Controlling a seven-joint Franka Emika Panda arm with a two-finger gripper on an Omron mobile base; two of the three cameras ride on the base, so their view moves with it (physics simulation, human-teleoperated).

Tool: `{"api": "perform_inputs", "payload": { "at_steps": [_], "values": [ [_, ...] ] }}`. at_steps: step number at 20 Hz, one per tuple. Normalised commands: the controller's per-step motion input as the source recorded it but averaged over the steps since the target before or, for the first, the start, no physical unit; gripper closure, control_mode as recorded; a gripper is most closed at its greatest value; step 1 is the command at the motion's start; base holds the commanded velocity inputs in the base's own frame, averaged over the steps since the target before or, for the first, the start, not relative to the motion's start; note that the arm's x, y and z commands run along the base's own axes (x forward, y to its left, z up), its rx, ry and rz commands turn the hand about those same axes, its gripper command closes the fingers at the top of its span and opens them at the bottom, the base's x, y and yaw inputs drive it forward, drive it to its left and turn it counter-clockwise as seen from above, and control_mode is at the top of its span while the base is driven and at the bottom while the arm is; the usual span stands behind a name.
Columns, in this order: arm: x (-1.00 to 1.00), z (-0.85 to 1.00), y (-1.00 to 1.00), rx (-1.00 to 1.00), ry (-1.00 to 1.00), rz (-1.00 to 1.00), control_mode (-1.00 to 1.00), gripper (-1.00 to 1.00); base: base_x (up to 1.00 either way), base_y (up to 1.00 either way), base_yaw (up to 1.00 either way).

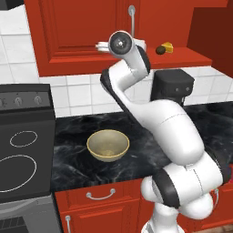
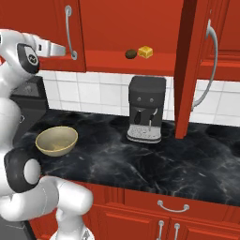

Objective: Open the cabinet. Pick the apple and kiwi from the cabinet and place them into the bowl. Then close the cabinet.

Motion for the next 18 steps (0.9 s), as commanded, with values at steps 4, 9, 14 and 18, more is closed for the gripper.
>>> {"api": "perform_inputs", "payload": {
  "at_steps": [4,9,14,18],
  "values": [
    [0.59,0.46,-0.17,0.13,0.07,0.0,-1.0,-1.0,0.0,0.0,0.0],
    [0.25,0.05,-0.04,0.02,0.0,0.0,-1.0,-1.0,0.0,0.0,0.0],
    [0.11,-0.03,-0.05,0.0,0.0,0.02,-1.0,-1.0,0.0,0.0,0.0],
    [0.25,-0.01,-0.26,0.0,0.0,0.05,-1.0,-1.0,0.0,0.0,0.0]
  ]
}}
